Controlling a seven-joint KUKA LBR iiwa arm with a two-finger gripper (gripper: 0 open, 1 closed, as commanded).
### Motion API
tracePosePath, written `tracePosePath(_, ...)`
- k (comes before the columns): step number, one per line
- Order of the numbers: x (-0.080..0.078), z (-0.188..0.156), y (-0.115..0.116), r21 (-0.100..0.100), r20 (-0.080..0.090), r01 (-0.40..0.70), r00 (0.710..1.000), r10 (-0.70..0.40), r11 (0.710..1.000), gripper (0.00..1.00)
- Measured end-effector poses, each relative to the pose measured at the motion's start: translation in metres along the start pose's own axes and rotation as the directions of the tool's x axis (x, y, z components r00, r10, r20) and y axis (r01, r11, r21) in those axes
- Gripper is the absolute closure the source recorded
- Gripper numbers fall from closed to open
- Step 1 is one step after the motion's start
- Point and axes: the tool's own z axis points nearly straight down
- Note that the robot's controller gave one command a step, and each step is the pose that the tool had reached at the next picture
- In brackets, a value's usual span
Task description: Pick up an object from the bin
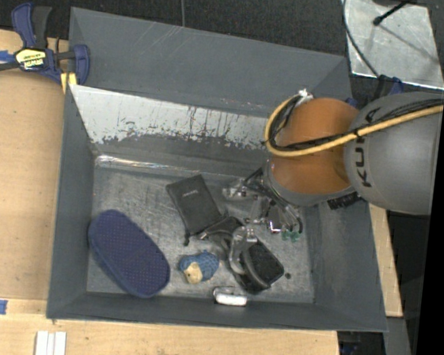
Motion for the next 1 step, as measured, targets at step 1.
tracePosePath(1, -0.0329, 0.0153, -0.001, -0.004, -0.024, -0.118, 0.993, 0.118, 0.993, 0.0)
